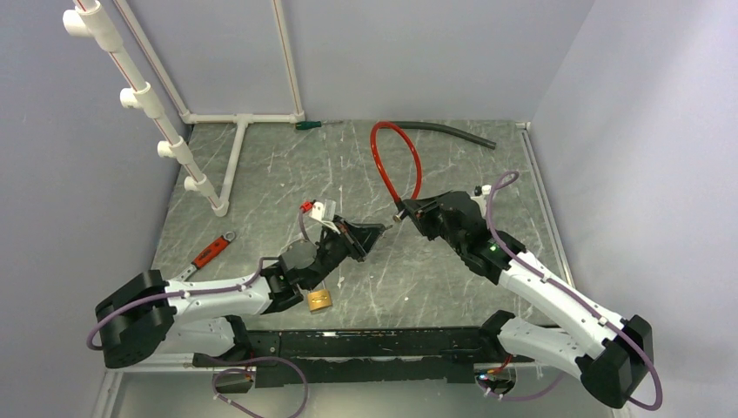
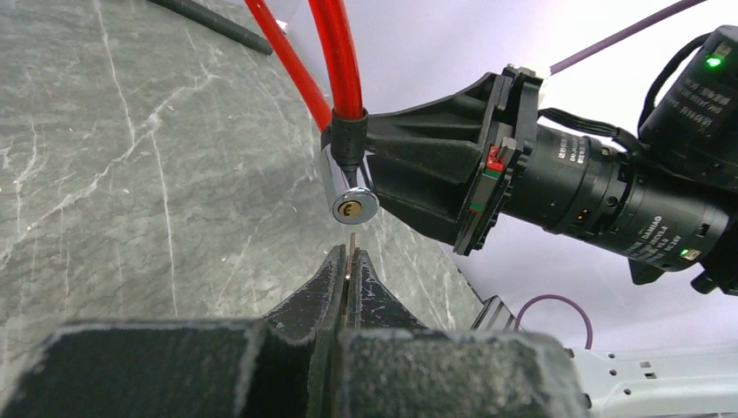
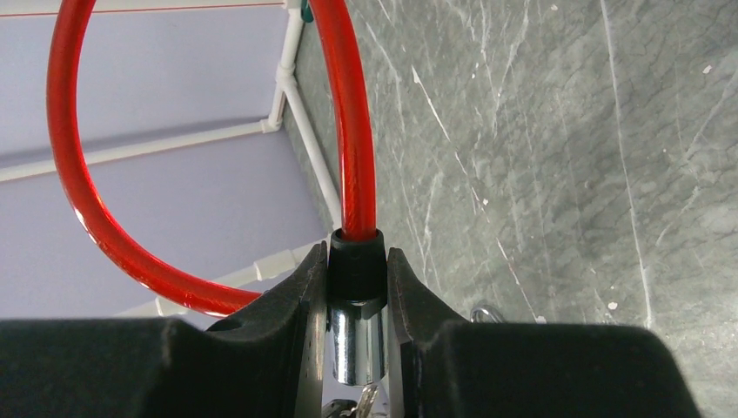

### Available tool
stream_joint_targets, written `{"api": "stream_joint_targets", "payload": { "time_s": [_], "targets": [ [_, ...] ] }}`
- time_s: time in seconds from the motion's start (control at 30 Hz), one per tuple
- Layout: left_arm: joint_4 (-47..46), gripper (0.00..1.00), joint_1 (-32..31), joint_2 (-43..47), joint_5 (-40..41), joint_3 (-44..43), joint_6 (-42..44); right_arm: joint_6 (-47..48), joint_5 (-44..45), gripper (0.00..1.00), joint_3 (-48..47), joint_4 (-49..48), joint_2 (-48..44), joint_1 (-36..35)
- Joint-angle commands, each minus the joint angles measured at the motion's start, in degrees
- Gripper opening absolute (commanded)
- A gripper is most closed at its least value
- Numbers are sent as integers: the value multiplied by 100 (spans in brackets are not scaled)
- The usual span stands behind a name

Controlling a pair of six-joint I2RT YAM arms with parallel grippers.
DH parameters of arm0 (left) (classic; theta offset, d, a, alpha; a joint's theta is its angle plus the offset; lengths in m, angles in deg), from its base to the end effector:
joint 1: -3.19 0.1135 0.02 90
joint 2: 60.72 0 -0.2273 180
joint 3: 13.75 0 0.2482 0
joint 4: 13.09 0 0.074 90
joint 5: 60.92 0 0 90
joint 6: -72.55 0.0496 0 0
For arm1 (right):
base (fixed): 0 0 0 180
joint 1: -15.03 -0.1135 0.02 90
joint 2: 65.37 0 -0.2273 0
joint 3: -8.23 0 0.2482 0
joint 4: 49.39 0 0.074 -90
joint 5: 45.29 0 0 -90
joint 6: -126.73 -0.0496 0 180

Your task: Unlock with the key

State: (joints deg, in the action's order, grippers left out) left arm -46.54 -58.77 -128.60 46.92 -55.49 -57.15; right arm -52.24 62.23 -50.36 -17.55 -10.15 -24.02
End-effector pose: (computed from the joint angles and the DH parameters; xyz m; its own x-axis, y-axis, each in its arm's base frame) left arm 0.1438 -0.2377 0.2301 -0.3994 -0.5436 -0.7382 0.5747 0.4789 -0.6636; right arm 0.1995 0.1426 0.2570 -0.4019 0.9017 -0.1593 0.3630 0.3166 0.8763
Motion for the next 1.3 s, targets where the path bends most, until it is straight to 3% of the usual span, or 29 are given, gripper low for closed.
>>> {"api": "stream_joint_targets", "payload": {
  "time_s": [0.0, 0.27, 1.27],
  "targets": [
    [-510, 0, -10, -155, 121, -126, 179, -77, 4, 0, -124, -661, -21, 11],
    [-1102, 0, -10, -409, 219, -65, 182, -179, -12, 0, -73, -683, -62, 12],
    [-1342, 0, -10, -779, 533, -118, 367, -257, -99, 0, -144, -634, 50, 3]
  ]
}}
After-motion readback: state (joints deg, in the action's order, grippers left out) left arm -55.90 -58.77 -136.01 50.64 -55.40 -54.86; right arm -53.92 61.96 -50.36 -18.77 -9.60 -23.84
